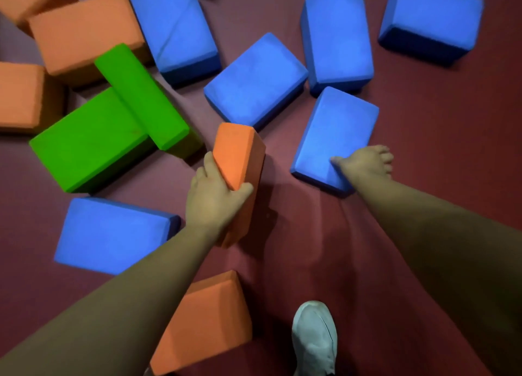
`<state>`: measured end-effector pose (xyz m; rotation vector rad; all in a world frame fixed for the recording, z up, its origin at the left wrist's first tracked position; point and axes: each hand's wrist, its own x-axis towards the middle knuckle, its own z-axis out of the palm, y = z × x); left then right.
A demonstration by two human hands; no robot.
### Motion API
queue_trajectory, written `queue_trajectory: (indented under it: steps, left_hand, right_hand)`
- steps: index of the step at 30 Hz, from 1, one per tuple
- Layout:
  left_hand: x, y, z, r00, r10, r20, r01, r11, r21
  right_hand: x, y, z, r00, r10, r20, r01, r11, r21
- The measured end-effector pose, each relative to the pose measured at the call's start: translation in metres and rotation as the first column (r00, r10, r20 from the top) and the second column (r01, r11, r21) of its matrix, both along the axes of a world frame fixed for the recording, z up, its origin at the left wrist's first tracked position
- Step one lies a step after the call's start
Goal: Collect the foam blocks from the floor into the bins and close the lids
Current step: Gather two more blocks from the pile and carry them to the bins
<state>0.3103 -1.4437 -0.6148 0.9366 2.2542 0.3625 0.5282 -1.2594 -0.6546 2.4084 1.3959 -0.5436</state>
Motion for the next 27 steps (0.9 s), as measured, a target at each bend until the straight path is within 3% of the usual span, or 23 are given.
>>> queue_trajectory:
  steps: [2,4,8,11,13,18,22,27]
  left_hand:
    - [0.008,0.012,-0.007,1.000,-0.021,0.008,0.021,1.000,0.014]
    - [0.014,0.019,-0.015,0.998,-0.056,0.001,0.056,0.998,0.021]
    - [0.027,0.021,-0.027,0.995,-0.094,-0.016,0.094,0.996,-0.004]
    - [0.035,0.020,-0.026,0.988,-0.157,-0.011,0.153,0.977,-0.150]
    - [0.033,0.021,-0.017,0.994,-0.097,0.050,0.106,0.973,-0.206]
    - [0.022,0.035,0.073,0.997,0.076,0.018,-0.073,0.991,-0.113]
    - [0.006,0.056,0.204,0.996,0.084,-0.033,-0.086,0.995,-0.060]
    - [-0.015,0.072,0.390,0.991,0.112,-0.074,-0.117,0.991,-0.062]
  right_hand:
    - [0.012,-0.009,-0.022,0.980,-0.080,-0.183,0.045,0.981,-0.187]
    - [0.017,-0.021,-0.045,0.915,-0.186,-0.359,0.105,0.967,-0.233]
    - [0.015,-0.032,-0.049,0.762,-0.374,-0.529,0.367,0.922,-0.122]
    - [0.014,-0.038,-0.038,0.729,-0.319,-0.606,0.383,0.923,-0.024]
    - [0.008,-0.045,-0.011,0.733,-0.244,-0.634,0.374,0.924,0.076]
    - [-0.002,-0.050,0.114,0.775,0.013,-0.632,0.307,0.866,0.394]
    - [-0.015,-0.042,0.247,0.758,0.210,-0.617,0.182,0.841,0.510]
    - [-0.034,-0.024,0.437,0.738,0.332,-0.587,0.099,0.808,0.581]
